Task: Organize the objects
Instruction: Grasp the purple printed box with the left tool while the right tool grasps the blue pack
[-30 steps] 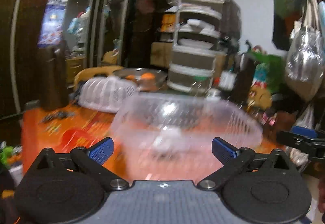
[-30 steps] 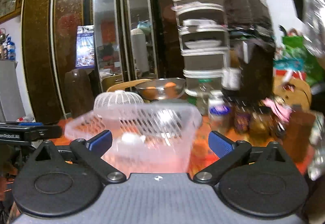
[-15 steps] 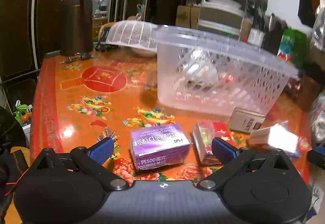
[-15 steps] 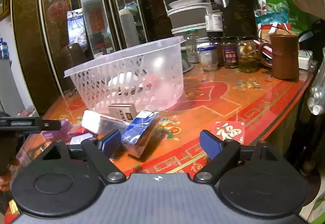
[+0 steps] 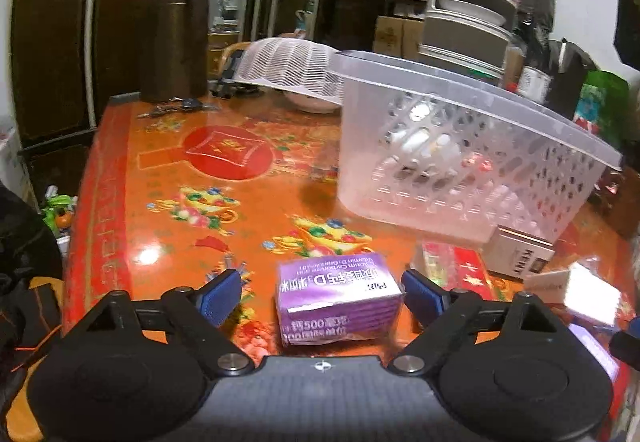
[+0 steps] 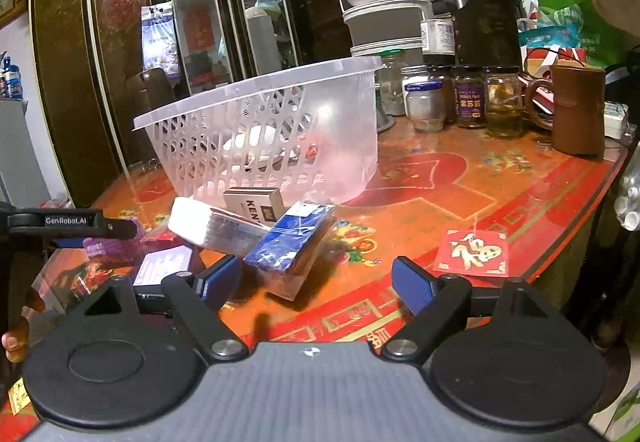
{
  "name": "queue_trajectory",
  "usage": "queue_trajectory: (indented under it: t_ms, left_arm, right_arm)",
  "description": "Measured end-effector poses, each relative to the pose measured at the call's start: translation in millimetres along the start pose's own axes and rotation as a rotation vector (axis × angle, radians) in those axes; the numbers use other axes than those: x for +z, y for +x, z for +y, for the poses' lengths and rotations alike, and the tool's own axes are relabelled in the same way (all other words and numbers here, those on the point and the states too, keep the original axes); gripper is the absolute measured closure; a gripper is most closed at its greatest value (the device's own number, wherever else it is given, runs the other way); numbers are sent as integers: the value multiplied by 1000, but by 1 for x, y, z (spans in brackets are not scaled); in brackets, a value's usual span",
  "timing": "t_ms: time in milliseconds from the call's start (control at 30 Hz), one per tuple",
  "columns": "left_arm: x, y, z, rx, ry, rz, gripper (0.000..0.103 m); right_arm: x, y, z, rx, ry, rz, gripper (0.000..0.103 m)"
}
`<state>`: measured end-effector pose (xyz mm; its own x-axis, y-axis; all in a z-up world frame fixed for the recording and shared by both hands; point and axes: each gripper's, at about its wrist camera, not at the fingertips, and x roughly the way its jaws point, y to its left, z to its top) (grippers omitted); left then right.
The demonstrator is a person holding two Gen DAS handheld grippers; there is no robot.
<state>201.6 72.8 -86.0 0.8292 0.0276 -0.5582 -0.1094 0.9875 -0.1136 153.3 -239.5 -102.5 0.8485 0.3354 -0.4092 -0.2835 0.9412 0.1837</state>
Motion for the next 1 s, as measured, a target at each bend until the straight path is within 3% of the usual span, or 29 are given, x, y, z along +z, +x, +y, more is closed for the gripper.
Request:
queue_trajectory:
  t_ms: [133, 167, 200, 233, 367, 433, 500, 567, 933, 1000]
  left_arm:
    - [3, 10, -10, -8, 57, 45, 14]
    - [3, 10, -11, -4, 68, 48, 16]
    - [2, 11, -13, -3, 76, 53, 29]
    - [2, 12, -13, -5, 83, 62, 34]
    - [1, 10, -12, -28, 77, 54, 35]
    - [1, 9, -9, -40, 57, 48, 35]
    - [2, 9, -5, -52, 35, 49, 35]
    - [2, 9, -3, -57, 23, 47, 35]
    - [2, 10, -3, -62, 23, 47, 34]
    - [2, 10, -3, -62, 23, 47, 34]
  right_arm:
    - [1, 3, 3, -9, -10, -3, 17]
    - [1, 3, 3, -8, -8, -5, 17]
    - [2, 4, 4, -8, -10, -5, 17]
    - [2, 4, 5, -9, -14, -6, 17]
    - [2, 8, 12, -19, -43, -7, 18]
    - [2, 10, 15, -28, -59, -7, 26]
    - [2, 15, 18, -49, -79, 14, 48]
    - [2, 19, 16, -78, -85, 39, 58]
    - [16, 31, 10, -127, -53, 27, 51]
    - [20, 35, 10, -111, -36, 25, 41]
